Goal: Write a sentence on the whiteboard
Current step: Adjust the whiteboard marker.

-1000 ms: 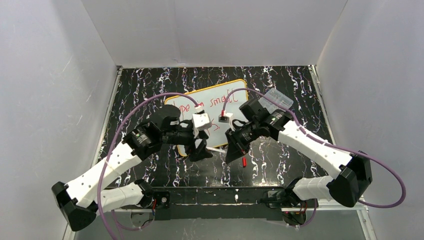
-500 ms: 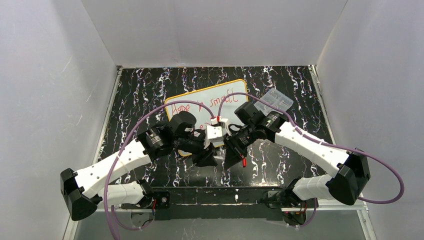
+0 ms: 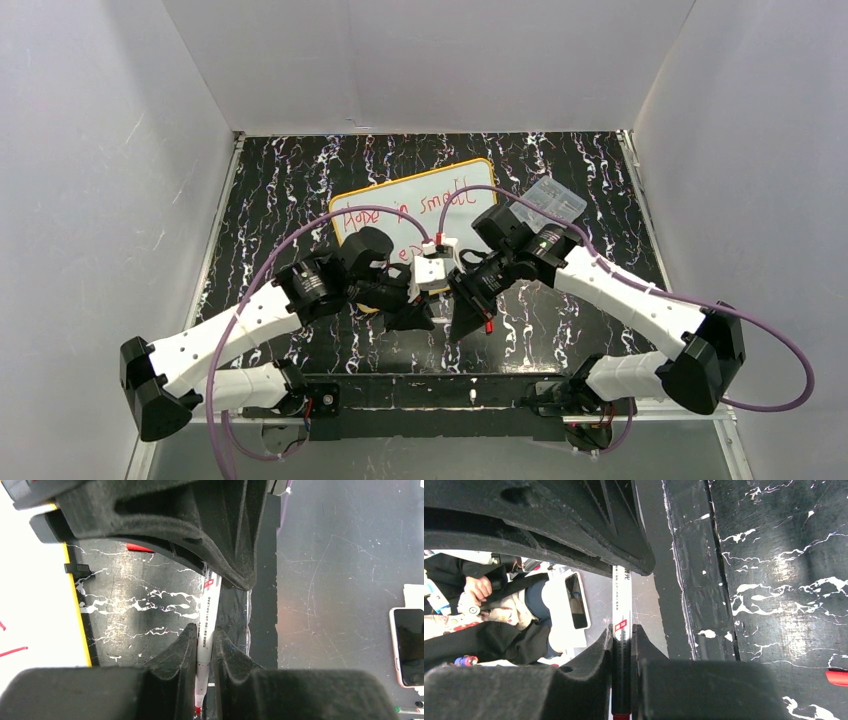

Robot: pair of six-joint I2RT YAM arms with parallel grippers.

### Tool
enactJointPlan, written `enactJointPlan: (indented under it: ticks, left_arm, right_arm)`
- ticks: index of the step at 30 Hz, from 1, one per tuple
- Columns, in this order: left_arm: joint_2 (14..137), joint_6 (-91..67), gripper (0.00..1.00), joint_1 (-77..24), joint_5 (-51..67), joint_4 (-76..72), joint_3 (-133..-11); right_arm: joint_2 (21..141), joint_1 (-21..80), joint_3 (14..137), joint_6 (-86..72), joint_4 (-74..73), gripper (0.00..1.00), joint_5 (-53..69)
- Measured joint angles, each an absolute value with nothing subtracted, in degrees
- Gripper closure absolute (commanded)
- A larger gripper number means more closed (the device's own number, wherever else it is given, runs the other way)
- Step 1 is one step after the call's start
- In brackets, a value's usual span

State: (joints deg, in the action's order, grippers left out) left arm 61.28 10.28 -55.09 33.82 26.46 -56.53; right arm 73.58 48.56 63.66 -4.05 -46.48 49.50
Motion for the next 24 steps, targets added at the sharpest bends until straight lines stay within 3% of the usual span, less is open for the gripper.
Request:
enactJointPlan:
  ticks: [2,4,9,16,24]
  left_arm:
    - [60.38,9.21,1.00,-55.11,33.54,25.23,-55.59]
    - [58.28,6.96,1.00,-55.27,32.21,24.05,-53.12]
    - [53.82,-0.67,1.00,-55.27,28.60,19.51,-46.85]
    - [53.15,-10.17,1.00,-55.24,25.54,10.02,-42.96]
    - [53.15,-15.05,1.00,-55.24,24.75,3.66,-42.26]
  right_arm:
    - [72.75,48.42,63.55,-4.62,-45.71,0.49,48.53]
    - [70.98,47.31,62.72,-6.31,-42.74,0.36,47.20]
    - [63.37,42.94,55.33,-13.45,-31.00,0.24,46.17]
    - [59.16,41.36,45.32,-25.93,-14.48,0.24,47.29]
    - [58.41,41.36,39.46,-37.34,0.03,0.50,48.49]
